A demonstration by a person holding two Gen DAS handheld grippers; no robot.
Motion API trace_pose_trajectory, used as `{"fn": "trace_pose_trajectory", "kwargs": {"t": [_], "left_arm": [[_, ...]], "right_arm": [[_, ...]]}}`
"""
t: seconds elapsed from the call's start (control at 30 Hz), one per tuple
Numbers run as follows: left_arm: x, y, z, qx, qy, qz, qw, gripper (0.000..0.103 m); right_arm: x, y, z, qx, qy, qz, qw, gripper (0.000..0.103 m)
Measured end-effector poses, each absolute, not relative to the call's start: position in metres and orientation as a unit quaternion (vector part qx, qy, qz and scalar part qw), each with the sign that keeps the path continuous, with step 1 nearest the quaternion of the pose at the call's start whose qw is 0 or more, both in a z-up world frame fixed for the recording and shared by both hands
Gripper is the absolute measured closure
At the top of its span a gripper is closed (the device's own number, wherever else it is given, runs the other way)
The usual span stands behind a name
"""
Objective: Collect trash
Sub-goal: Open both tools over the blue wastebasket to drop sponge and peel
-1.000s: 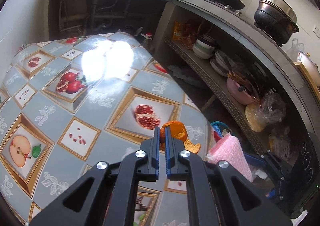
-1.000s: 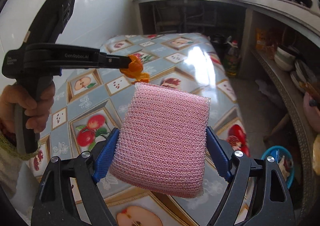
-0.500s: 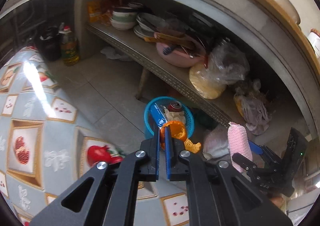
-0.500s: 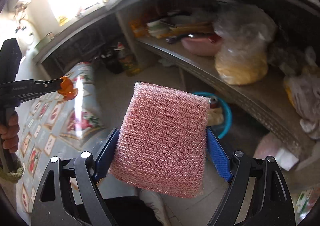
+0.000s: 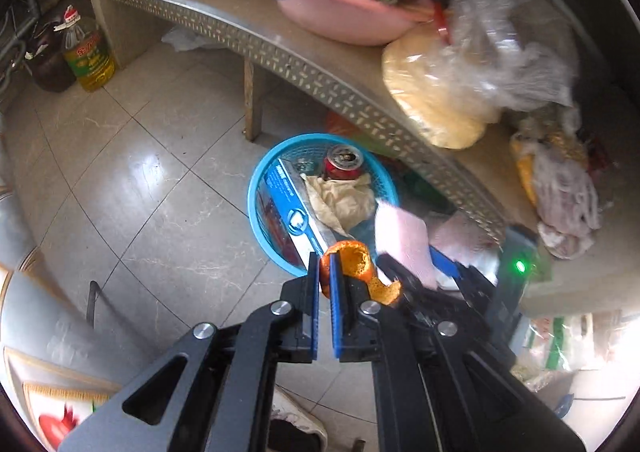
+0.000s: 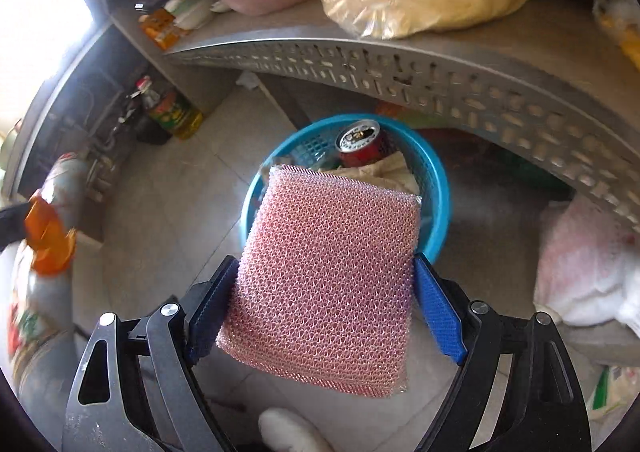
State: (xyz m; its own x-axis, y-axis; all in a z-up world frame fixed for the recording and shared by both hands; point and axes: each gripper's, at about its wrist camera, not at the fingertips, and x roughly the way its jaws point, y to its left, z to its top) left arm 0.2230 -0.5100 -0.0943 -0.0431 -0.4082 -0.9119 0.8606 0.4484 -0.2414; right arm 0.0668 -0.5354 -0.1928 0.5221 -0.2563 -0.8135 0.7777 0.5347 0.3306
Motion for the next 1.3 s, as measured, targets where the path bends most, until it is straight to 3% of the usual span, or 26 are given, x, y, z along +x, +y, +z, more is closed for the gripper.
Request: {"fn": "trace_pose_trajectory", "kwargs": {"t": [0.27,0.57,0.6,0.7,0.8,1.13,1.3], "left_arm": [[0.24,-0.549,-0.136,0.203,0.558,-0.465,0.657,0.098],[0.24,-0.587,-0.164,0.178,0.587,-0.463,0.639,0.098],[0.241,-0.59,-0.164,0.162,0.589,-0.462,0.643,0.094],[0.248,-0.595,-0.171,0.134,0.609,-0.444,0.644,0.051],[0.252,-0.581,-0.169,0.109,0.626,-0.438,0.636,0.051],[0.247,-0.482,-0.068,0.063,0.569,-0.48,0.665,0.05],[0.217,-0.395,0.003,0.059,0.485,-0.52,0.701,0.039]], "right_arm": [[0.094,-0.569,-0.249,0.375,0.374,-0.355,0.77,0.016],[0.028,-0.526,-0.24,0.4,0.343,-0.362,0.769,0.016],[0.023,-0.521,-0.238,0.402,0.345,-0.361,0.767,0.016],[-0.004,-0.504,-0.237,0.412,0.352,-0.359,0.76,0.016],[-0.019,-0.492,-0.233,0.418,0.358,-0.354,0.757,0.016],[-0.042,-0.443,-0.187,0.344,0.364,-0.349,0.792,0.016],[-0.041,-0.408,-0.135,0.27,0.346,-0.345,0.83,0.015]]}}
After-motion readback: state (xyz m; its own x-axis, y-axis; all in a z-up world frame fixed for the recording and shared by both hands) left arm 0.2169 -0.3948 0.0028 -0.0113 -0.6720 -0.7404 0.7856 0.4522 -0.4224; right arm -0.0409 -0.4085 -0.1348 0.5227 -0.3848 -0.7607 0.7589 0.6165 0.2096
